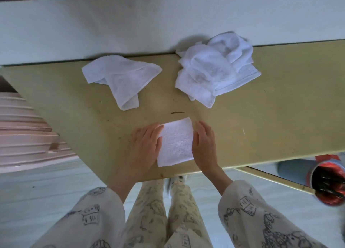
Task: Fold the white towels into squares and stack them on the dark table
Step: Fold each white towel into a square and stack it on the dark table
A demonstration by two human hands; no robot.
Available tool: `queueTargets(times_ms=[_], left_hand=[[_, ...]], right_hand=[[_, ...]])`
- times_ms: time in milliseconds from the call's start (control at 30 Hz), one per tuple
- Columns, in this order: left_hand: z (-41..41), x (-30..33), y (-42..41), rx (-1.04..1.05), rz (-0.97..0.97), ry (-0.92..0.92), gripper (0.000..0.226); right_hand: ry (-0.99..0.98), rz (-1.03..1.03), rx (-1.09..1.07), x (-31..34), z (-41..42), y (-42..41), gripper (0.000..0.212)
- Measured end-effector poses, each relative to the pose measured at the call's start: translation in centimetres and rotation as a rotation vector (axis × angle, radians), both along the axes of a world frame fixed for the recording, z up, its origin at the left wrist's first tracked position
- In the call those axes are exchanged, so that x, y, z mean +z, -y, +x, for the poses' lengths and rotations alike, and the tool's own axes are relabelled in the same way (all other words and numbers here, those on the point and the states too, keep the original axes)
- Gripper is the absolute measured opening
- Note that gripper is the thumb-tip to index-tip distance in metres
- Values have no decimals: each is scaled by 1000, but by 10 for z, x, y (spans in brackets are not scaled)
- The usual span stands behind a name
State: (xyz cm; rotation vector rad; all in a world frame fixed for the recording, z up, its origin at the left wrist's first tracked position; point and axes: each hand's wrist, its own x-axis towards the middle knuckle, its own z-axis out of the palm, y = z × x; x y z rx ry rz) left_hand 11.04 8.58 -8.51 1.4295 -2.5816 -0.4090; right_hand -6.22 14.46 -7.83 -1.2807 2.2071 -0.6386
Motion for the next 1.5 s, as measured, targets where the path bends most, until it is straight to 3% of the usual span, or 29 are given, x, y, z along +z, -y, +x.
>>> queueTargets(times_ms=[67,200,300,367,467,567,667,733,833,933,1067,1200,1367,1500], left_hand=[[2,2,-11,130,24,-22,33],[1,3,-9,354,105,119,31],[-4,14,4,421,415,170,41],[-9,13,10,411,524,157,43],[-19,18,20,509,707,98,39],[-22,29,28,505,872,149,29],[-16,34,28,414,1018,-54,15],[-11,40,26,346,1057,-186,17],[-7,51,22,368,1036,-377,28],[0,82,22,442,1023,-582,22],[20,130,17,428,945,-695,18],[38,175,-1,455,786,-694,11],[70,219,-48,644,446,-607,8],[109,249,-111,866,303,-584,18]], right_hand=[[14,51,-77,5,5,4,29],[42,207,-62,12,8,12,31],[0,281,-39,13,12,17,40],[-15,327,-34,14,14,20,44],[-30,384,-28,15,17,21,48],[-24,406,-11,17,20,20,50],[-8,417,6,17,19,18,51],[30,404,-4,17,17,17,51],[250,398,-40,20,13,18,57],[651,393,43,40,7,25,84],[888,354,285,88,1,45,64],[903,280,495,131,3,57,24],[730,165,693,180,34,59,18],[556,38,942,221,90,45,26]])
